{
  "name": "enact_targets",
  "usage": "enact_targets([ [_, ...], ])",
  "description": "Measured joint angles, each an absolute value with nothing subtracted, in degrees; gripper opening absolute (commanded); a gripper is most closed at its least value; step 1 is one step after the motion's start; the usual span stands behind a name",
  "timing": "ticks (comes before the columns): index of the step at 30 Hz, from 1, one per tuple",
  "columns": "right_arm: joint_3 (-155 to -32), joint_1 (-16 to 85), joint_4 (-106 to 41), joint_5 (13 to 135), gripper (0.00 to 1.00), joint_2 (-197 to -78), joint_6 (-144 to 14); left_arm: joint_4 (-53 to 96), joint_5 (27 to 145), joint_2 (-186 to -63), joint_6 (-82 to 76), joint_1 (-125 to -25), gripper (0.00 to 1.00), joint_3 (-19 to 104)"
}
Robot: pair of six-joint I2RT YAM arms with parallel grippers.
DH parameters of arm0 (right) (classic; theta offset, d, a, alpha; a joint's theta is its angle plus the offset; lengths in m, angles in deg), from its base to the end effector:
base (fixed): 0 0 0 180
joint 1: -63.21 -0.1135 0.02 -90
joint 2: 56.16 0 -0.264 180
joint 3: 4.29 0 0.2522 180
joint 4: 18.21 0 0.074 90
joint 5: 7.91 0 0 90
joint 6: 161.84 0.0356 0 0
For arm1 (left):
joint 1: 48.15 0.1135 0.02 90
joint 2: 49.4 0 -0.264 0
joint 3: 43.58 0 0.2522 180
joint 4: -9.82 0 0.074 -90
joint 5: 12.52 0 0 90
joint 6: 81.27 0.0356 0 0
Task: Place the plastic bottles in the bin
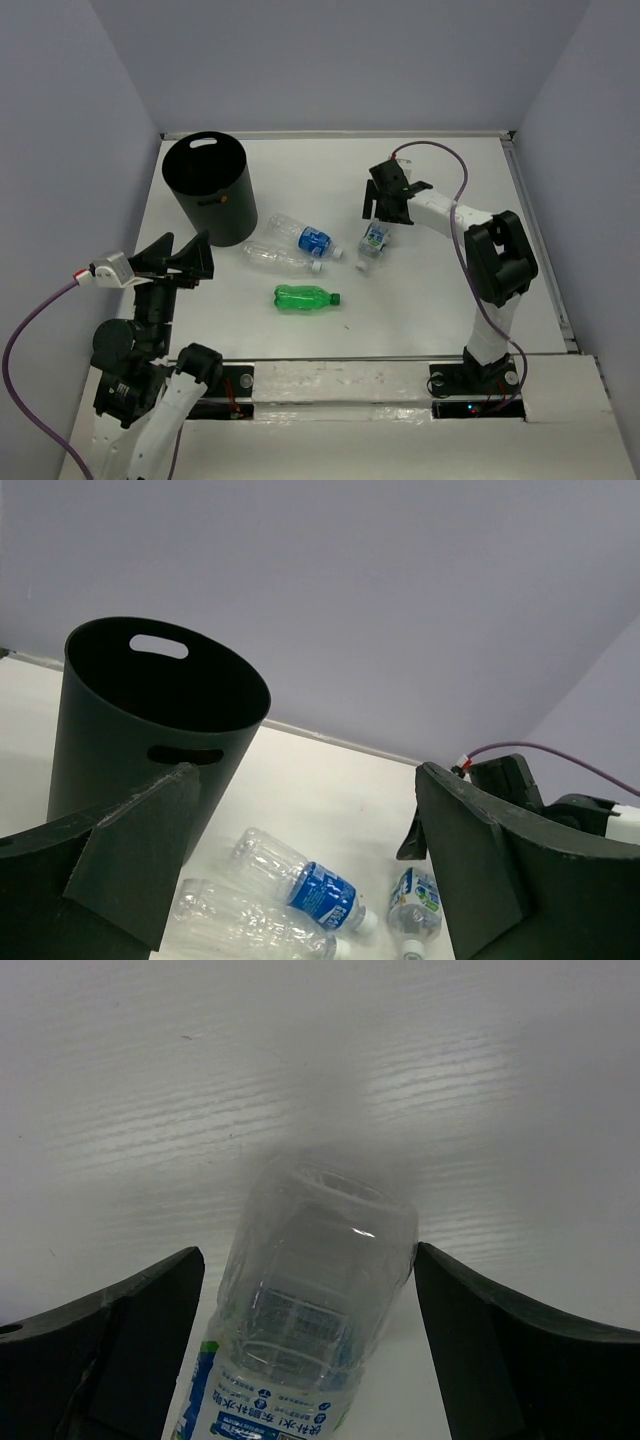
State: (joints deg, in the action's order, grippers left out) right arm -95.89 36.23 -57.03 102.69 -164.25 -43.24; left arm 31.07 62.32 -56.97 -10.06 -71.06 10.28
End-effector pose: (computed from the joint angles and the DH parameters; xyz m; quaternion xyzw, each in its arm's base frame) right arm 0.3665 0.1725 0.2046 0.0666 0.9383 -0.0142 0.3391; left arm 0.0319 -0.0034 0.3764 -0.0921 0.5360 -0.2314 0.8067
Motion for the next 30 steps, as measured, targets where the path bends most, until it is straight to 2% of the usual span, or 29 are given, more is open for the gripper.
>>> enact_targets([
  [2,-96.7,36.4,-56.9,102.4,0.83,-165.4,-43.0,31.1,62.3,-57.0,-9.9,-71.1,0.99,10.3],
  [7,-97.7,36.6,-56.9,101.7,0.83,-167.6,-42.9,31.1,62.3,-57.0,-9.8,-71.3,0.99,10.3],
  [10,-98.1,36.6,-56.9,101.5,0.77,-167.7,-42.9,31.1,62.3,-57.0,-9.8,-71.3,0.99,10.3],
  [13,-98.6,36.6,-56.9,101.3,0.54,-167.7,-43.1,31.1,62.3,-57.0,-9.8,-71.3,0.99,10.3],
  [15,-98.9,36.6,-56.9,101.2,0.50,-167.7,-43.0,31.1,62.3,-57.0,-9.8,-71.3,0.99,10.3],
  [16,-99.1,36.6,-56.9,101.1,0.42,-167.8,-43.3,31.1,62.3,-57.0,-9.8,-71.3,0.99,10.3],
  [23,-100.9,36.6,-56.9,101.2,0.42,-166.8,-45.3,31.1,62.2,-57.0,-9.8,-71.3,0.99,10.3],
  [30,-106.9,32.1,-56.0,102.8,0.42,-157.3,-50.9,31.1,62.2,-57.0,-9.8,-71.3,0.99,10.3],
])
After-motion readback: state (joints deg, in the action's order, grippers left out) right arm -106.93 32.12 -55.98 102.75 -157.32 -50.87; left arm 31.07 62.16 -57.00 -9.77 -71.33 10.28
